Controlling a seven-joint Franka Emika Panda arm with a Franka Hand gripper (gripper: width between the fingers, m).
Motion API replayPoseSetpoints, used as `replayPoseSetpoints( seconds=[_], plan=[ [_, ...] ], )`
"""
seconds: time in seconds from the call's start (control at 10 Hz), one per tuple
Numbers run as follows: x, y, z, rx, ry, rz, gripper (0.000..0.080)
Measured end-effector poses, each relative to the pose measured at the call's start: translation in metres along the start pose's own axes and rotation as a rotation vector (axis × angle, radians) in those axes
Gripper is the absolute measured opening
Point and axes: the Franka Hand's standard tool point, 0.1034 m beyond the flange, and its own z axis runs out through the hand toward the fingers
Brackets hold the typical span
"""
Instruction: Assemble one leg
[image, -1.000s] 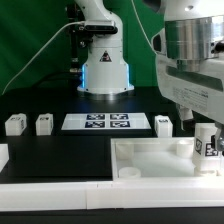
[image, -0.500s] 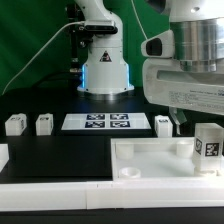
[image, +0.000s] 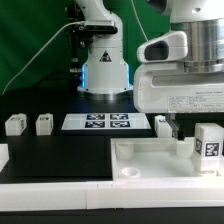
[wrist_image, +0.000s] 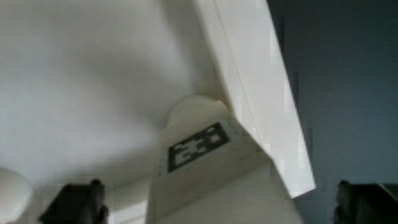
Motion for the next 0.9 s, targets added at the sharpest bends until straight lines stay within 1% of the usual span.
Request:
replayPoseSetpoints(
  seconds=[0.3,0.6,0.7,0.8,0.9],
  plan=[
    [0.0002,0.0003,0.0001,0.002,0.000,-0.200,0.0649],
    [0.0002,0.0003,0.0003,0.002,0.000,-0.199,0.0627],
    [0.0001,0.0003,0.0004,0.002,0.000,-0.199,0.0437],
    [0.0001,0.0004,0.0004,0.002,0.000,-0.199,0.0437],
    [0.0010,0.0030,0.0006,-0.001,0.000,-0.197,0.0293]
  ],
)
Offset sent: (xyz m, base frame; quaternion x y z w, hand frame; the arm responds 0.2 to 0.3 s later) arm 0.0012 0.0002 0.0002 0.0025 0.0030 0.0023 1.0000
